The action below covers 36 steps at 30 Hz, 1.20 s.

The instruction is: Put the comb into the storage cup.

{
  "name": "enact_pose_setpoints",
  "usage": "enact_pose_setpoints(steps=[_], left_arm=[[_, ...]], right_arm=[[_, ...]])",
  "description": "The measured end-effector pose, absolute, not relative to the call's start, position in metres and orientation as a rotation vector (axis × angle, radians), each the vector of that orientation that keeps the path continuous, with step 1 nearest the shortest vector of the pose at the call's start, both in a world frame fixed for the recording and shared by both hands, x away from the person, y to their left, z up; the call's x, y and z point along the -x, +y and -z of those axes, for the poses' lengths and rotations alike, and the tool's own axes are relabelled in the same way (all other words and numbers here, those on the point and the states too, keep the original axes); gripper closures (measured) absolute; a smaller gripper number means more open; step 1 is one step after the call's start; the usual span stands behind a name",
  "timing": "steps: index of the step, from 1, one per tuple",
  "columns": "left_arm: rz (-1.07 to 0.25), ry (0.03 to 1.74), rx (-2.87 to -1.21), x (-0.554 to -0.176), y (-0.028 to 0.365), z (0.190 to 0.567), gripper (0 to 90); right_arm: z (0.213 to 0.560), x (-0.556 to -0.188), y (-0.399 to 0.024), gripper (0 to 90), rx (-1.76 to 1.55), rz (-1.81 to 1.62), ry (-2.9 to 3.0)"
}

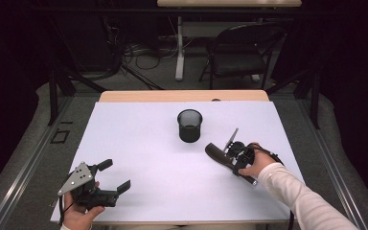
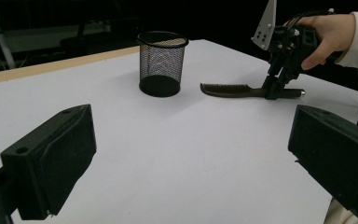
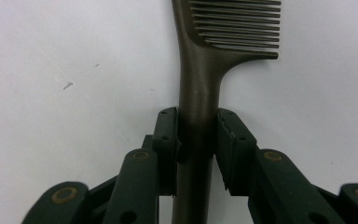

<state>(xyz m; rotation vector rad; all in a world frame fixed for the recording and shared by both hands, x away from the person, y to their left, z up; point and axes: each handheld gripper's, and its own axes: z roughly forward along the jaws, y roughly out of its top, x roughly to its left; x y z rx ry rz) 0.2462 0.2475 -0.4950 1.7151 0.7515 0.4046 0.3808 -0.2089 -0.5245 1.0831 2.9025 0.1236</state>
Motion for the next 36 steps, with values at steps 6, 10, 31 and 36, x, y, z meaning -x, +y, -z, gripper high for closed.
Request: enact_pose_setpoints(steps=[6,10,31,36], left_arm=[[-0.403,0.751,-1.71,-0.2461,0.2478,0.4949,1.0],[-0.405,0.752,-1.713,-0.2461,0.2476,0.4949,0.9],[-0.404,0.753,-1.713,-0.2462,0.2476,0.495,0.9],[-0.404,0.753,-1.713,-0.2462,0.2473,0.495,0.9]], right_arm=[[0.5245,-0.3808,-0.2092,72.4,-1.102,-0.129,2.896],[0.5255,-0.3808,-0.2087,72.4,-1.138,-0.144,2.886],[0.5245,-0.3803,-0.2086,72.7,-1.178,-0.137,2.881],[0.525,-0.3792,-0.2082,72.8,-1.186,-0.151,2.871]])
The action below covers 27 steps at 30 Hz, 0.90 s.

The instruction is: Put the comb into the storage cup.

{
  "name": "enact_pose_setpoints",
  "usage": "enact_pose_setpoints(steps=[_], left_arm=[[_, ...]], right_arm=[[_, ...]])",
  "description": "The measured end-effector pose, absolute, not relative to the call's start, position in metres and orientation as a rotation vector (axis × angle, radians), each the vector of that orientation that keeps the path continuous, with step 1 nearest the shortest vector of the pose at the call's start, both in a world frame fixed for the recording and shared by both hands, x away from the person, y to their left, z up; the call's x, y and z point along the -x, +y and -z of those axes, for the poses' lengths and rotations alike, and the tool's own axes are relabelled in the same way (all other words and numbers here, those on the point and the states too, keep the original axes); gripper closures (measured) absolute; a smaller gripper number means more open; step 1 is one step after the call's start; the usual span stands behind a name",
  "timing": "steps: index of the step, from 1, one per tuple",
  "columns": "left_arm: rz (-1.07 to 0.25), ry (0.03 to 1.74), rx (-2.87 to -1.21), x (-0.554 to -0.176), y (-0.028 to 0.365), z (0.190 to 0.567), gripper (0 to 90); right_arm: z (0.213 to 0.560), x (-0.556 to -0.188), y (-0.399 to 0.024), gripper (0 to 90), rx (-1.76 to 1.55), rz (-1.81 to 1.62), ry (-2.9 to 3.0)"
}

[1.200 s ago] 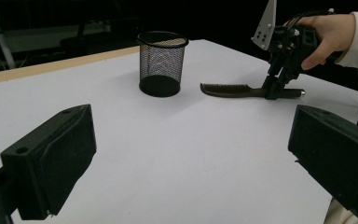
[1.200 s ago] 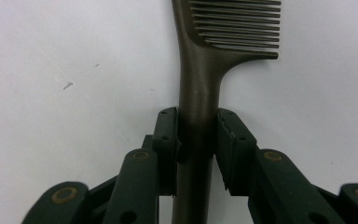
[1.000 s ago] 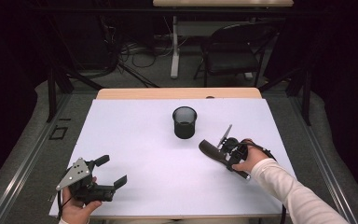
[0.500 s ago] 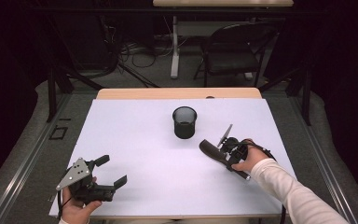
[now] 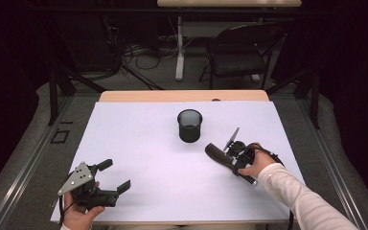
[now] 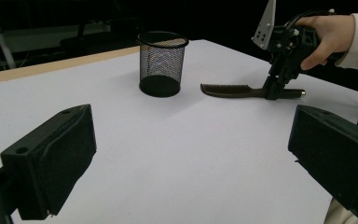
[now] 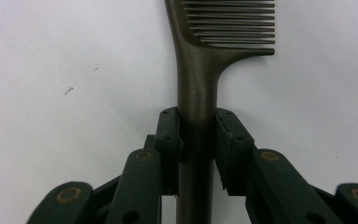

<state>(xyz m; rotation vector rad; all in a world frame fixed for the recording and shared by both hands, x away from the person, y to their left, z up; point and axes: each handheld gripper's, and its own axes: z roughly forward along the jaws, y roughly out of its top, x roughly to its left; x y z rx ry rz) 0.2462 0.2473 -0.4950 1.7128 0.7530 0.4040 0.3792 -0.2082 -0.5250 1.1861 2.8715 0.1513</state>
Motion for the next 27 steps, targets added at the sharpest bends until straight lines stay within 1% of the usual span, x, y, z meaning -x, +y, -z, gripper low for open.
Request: enact_pose_setpoints(steps=[12,19,20,21,25,27], left_arm=[[-0.405,0.754,-1.713,-0.246,0.248,0.495,1.0],[-0.406,0.753,-1.715,-0.246,0.247,0.495,1.0],[-0.406,0.753,-1.715,-0.246,0.248,0.495,1.0],[-0.406,0.753,-1.714,-0.246,0.248,0.495,1.0],[-0.406,0.754,-1.714,-0.246,0.248,0.495,1.0],[-0.406,0.753,-1.715,-0.246,0.248,0.495,0.9]], right_arm=[[0.521,-0.378,-0.208,73.0,-1.176,-0.164,2.883],[0.519,-0.374,-0.207,72.9,-1.157,-0.232,2.862],[0.514,-0.376,-0.207,73.0,-1.132,-0.148,2.892],[0.521,-0.372,-0.207,72.9,-1.165,-0.293,2.842],[0.511,-0.373,-0.206,73.0,-1.132,-0.187,2.882],[0.523,-0.368,-0.205,73.0,-1.186,-0.468,2.774]])
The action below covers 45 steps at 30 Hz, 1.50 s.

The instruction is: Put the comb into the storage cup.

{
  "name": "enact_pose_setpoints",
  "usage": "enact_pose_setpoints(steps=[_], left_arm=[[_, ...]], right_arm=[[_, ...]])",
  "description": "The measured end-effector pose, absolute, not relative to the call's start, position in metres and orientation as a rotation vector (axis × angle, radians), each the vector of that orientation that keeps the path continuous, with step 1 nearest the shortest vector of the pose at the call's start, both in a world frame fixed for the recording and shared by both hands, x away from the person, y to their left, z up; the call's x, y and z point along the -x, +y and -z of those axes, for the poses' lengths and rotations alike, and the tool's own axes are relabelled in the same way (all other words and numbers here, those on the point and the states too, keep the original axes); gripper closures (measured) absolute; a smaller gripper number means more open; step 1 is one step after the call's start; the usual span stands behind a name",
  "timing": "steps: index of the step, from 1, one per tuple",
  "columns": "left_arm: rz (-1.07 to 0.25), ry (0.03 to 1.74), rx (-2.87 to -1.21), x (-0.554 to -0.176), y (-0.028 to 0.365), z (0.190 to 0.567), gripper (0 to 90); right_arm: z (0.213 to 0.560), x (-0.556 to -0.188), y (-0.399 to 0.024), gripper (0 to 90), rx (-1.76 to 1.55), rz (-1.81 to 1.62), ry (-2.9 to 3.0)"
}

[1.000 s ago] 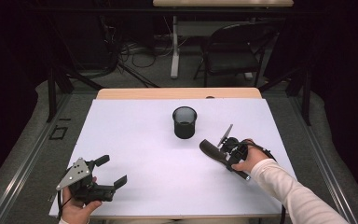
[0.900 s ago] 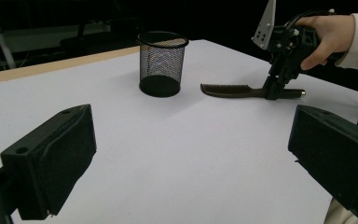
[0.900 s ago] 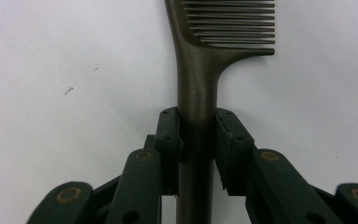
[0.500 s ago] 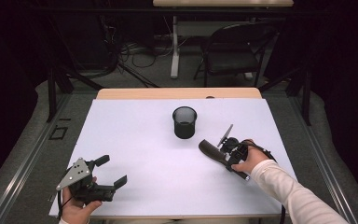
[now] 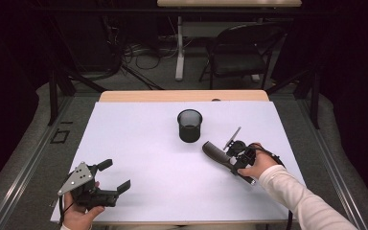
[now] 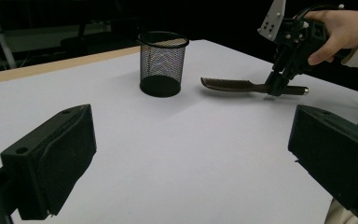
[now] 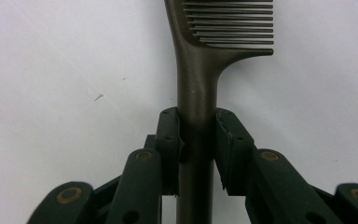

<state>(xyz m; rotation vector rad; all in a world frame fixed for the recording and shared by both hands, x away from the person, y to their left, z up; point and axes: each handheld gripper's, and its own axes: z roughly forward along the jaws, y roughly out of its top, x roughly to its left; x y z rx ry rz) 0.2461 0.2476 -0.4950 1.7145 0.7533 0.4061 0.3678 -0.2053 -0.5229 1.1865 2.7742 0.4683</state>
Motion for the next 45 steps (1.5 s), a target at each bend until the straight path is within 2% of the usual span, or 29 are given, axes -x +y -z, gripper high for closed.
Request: enact_pose_setpoints(steps=[3,45], left_arm=[[-0.407,0.754,-1.715,-0.246,0.248,0.495,0.9],[-0.404,0.756,-1.707,-0.247,0.248,0.495,1.0]], right_arm=[[0.51,-0.37,-0.205,72.9,-1.142,-0.285,2.848],[0.479,-0.361,-0.202,72.9,-1.081,-0.578,2.712]])
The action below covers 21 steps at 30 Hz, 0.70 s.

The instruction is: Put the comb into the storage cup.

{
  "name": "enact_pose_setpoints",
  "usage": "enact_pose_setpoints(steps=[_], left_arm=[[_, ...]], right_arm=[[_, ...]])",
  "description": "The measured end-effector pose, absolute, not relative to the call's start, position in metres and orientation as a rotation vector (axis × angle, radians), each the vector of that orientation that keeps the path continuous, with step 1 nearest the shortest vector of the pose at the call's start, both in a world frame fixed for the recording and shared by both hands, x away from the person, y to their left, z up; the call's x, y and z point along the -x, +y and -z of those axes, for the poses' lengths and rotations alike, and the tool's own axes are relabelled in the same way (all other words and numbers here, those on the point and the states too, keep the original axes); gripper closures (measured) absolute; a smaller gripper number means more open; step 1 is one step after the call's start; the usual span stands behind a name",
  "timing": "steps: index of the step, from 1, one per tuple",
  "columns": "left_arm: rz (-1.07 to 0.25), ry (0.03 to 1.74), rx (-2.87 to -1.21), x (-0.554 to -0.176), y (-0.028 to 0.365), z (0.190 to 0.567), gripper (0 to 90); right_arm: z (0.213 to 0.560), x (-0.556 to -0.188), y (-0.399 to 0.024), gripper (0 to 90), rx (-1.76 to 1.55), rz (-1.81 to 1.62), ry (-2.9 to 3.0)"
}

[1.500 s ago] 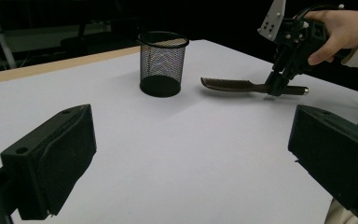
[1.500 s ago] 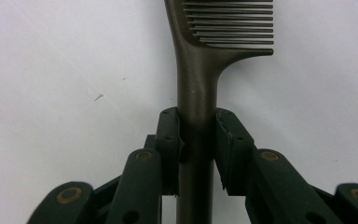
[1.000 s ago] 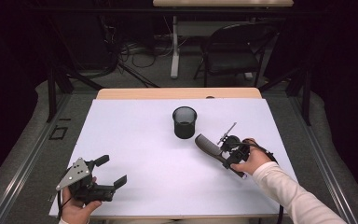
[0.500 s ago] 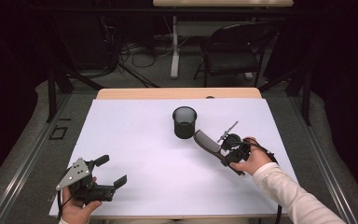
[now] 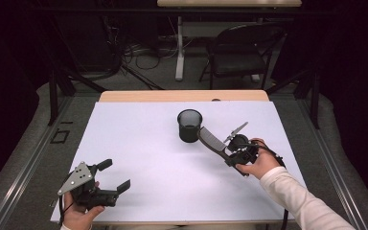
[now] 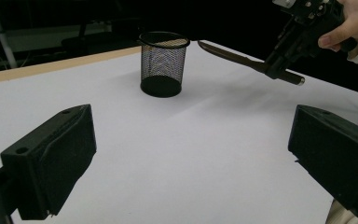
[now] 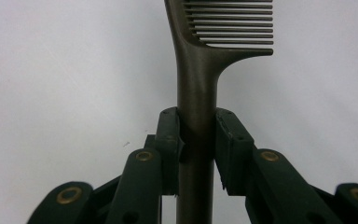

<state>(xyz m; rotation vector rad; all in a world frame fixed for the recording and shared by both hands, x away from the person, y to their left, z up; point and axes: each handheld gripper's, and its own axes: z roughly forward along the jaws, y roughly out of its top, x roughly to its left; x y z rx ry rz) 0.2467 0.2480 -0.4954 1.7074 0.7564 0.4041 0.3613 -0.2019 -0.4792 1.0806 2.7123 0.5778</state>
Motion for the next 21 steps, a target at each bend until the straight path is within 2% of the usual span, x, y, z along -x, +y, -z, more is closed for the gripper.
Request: enact_pose_setpoints(steps=[21], left_arm=[[-0.406,0.765,-1.705,-0.247,0.248,0.495,1.0]], right_arm=[[0.468,-0.36,-0.198,72.9,-1.055,-0.696,2.632]])
